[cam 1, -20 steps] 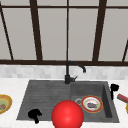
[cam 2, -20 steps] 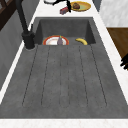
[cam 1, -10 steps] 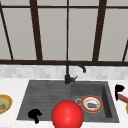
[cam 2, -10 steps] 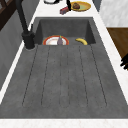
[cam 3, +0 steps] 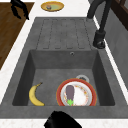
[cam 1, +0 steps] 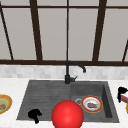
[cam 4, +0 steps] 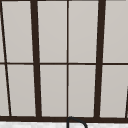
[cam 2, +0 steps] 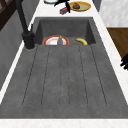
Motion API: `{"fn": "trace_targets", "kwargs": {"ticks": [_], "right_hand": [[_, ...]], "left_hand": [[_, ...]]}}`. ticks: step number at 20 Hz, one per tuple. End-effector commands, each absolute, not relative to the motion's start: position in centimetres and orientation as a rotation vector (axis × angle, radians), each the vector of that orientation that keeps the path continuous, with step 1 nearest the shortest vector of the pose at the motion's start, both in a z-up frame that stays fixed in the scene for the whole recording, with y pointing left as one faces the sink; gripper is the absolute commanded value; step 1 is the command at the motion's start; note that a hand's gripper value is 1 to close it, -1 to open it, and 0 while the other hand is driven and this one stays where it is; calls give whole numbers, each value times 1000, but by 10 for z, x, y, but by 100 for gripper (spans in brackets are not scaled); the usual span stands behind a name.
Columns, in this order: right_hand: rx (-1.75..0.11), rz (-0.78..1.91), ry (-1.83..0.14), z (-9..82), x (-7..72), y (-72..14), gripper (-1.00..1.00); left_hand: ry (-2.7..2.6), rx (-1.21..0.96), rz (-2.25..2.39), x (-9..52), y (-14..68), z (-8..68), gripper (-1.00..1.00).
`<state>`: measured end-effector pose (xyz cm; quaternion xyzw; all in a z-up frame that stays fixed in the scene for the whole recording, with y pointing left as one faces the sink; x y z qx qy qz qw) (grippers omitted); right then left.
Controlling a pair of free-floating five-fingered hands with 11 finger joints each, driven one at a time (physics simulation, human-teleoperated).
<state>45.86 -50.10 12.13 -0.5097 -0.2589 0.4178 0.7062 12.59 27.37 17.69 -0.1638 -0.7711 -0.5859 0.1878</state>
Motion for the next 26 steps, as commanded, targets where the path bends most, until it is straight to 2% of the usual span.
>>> {"fn": "trace_targets", "kwargs": {"ticks": [1, 13, 17, 18, 26], "right_hand": [[-1052, 912, -531, 106, 465, -510, -100], [-794, 1006, -450, 93, 491, -525, -100], [-794, 1030, -442, 81, 484, -542, -100], [-808, 1021, -461, 77, 481, -539, 100], [-903, 923, -577, 108, 477, -541, 100]], "left_hand": [[-2170, -461, -1649, 126, 274, 177, 0], [-2170, -461, -1649, 126, 274, 177, 0], [-2170, -461, -1649, 126, 274, 177, 0], [-2170, -461, -1649, 126, 274, 177, 0], [-2170, -461, -1649, 126, 274, 177, 0]]}}
